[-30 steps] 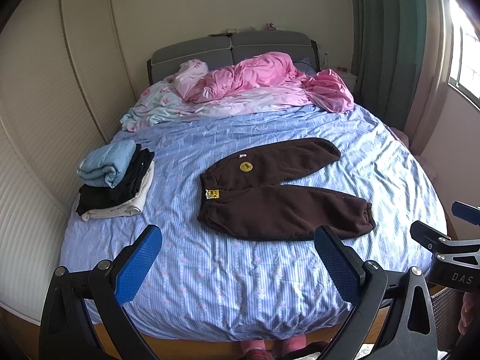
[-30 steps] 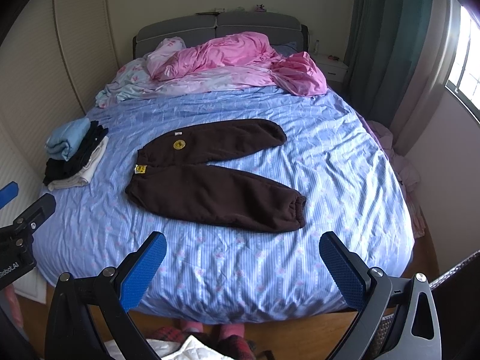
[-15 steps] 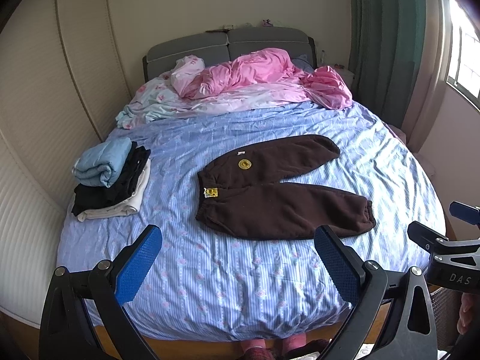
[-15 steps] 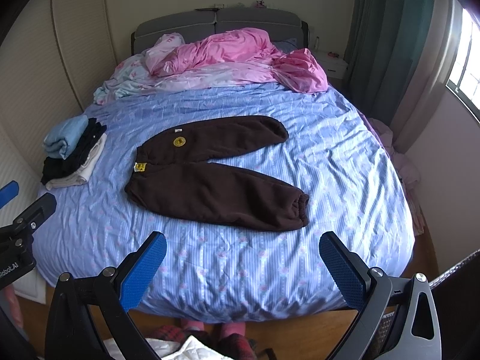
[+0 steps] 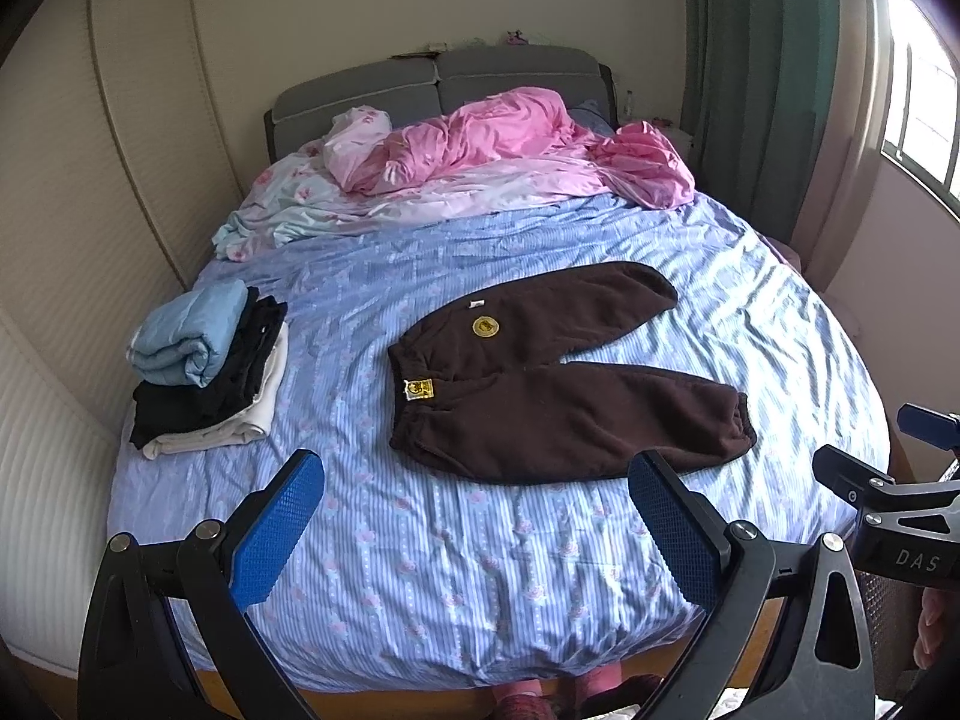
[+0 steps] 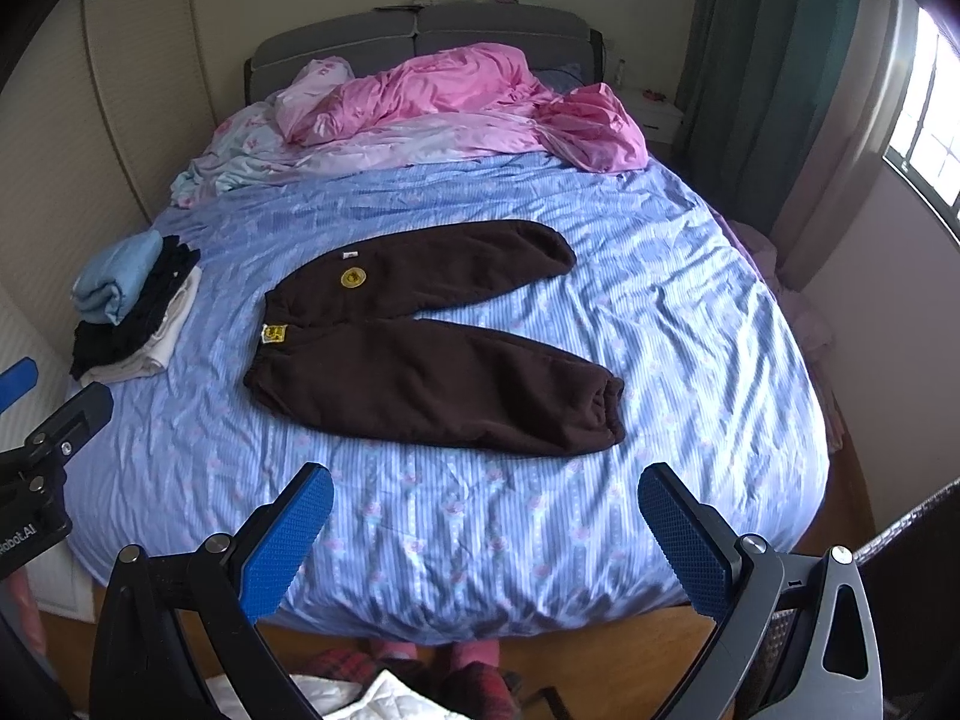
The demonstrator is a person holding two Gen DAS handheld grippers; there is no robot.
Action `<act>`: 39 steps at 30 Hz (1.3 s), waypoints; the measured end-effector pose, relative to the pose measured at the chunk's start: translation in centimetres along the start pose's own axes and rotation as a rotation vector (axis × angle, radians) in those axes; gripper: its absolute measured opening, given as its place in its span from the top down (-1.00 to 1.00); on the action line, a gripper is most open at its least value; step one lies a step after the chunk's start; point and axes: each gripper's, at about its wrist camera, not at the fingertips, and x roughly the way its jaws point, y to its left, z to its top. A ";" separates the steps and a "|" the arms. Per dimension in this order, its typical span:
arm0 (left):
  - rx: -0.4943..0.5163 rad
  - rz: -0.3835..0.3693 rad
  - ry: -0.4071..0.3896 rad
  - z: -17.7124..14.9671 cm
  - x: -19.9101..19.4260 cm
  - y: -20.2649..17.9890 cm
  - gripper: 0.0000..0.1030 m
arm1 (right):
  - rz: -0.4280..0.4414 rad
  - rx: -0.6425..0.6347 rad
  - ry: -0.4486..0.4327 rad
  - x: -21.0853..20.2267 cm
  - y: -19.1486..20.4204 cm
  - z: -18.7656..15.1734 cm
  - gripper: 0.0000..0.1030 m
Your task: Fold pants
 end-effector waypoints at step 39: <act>-0.211 0.006 0.301 -3.9 26.1 1.4 -0.85 | -0.062 0.113 0.184 24.6 -1.7 -1.2 -1.00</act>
